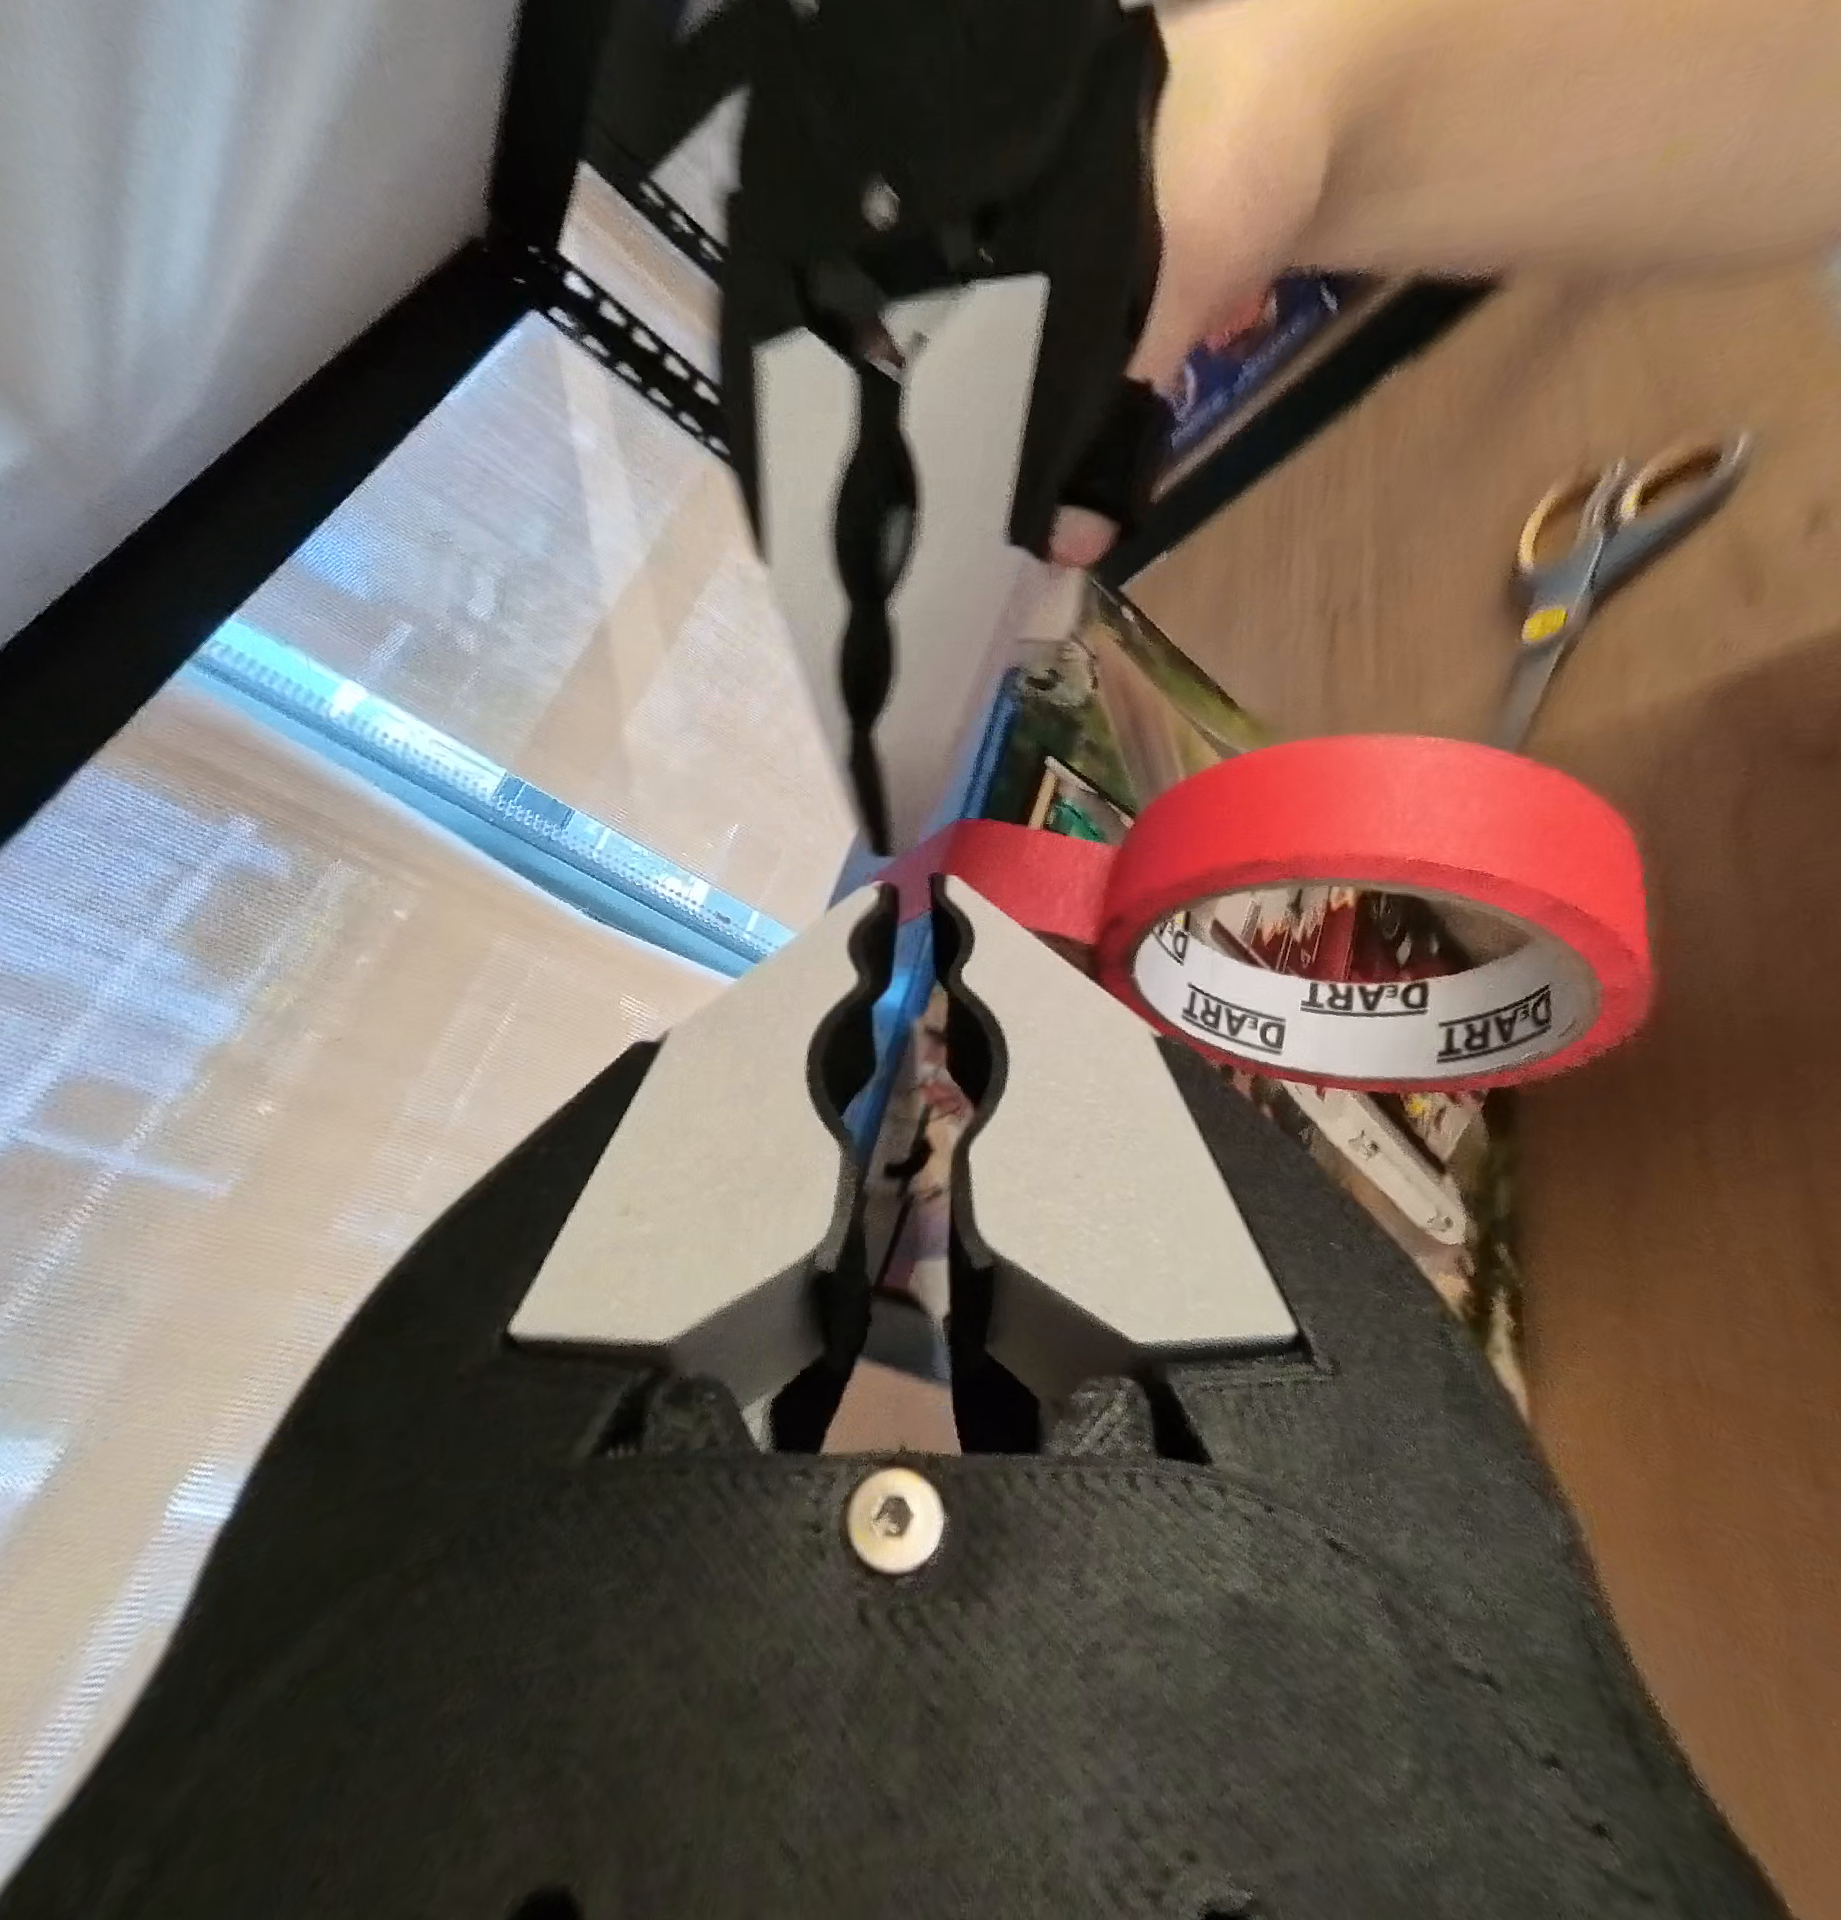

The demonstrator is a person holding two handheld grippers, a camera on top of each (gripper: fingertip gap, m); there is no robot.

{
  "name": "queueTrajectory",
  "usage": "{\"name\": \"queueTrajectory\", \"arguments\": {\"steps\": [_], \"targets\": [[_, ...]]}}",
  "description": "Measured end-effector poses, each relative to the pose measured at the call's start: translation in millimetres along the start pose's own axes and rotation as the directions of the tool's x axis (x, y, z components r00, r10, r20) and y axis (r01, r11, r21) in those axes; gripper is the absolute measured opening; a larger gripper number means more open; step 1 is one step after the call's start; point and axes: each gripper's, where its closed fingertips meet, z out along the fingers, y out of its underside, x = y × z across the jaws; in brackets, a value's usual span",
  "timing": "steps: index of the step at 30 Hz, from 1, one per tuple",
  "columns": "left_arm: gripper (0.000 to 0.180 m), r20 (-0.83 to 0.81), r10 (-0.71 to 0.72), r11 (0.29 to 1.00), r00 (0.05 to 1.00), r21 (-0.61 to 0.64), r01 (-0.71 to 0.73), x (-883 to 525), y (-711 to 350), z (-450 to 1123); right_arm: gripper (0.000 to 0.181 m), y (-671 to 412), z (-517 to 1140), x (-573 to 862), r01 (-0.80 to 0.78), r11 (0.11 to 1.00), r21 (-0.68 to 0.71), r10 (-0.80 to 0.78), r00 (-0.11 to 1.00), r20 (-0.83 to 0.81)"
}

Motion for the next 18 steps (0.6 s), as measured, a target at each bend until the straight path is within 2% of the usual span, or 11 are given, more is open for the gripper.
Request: {"name": "queueTrajectory", "arguments": {"steps": [3,7,10,14,16,18], "targets": [[0.009,-0.041,-0.105,0.994,0.994,0.019,0.106,-2.8,1.2,-5.6,0.004,5.2,2.7,-4.3,-0.086,0.996,-0.001,0.086,0.993,0.081],[0.02,-0.117,-0.216,0.976,0.969,0.016,0.219,0.3,4.1,-2.2,0.017,4.7,0.0,-9.7,-0.128,0.992,0.018,0.124,0.981,0.149],[0.02,-0.139,-0.2,0.979,0.97,-0.002,0.202,2.1,5.5,-1.7,0.027,5.5,-8.1,-16.2,-0.092,0.995,0.042,0.082,0.978,0.19],[0.019,-0.151,-0.149,0.988,0.977,-0.062,0.141,3.7,9.4,1.3,0.039,19.7,-15.2,-15.5,0.005,1.0,0.013,-0.007,0.987,0.164],[0.02,-0.145,-0.122,0.99,0.982,-0.088,0.11,3.5,11.4,3.5,0.04,25.1,-14.1,-10.2,0.056,0.998,-0.005,-0.055,0.993,0.106],[0.025,-0.15,-0.097,0.991,0.984,-0.109,0.081,5.8,14.8,5.5,0.032,29.6,-11.6,-11.0,0.1,0.995,-0.028,-0.098,0.992,0.074]]}}
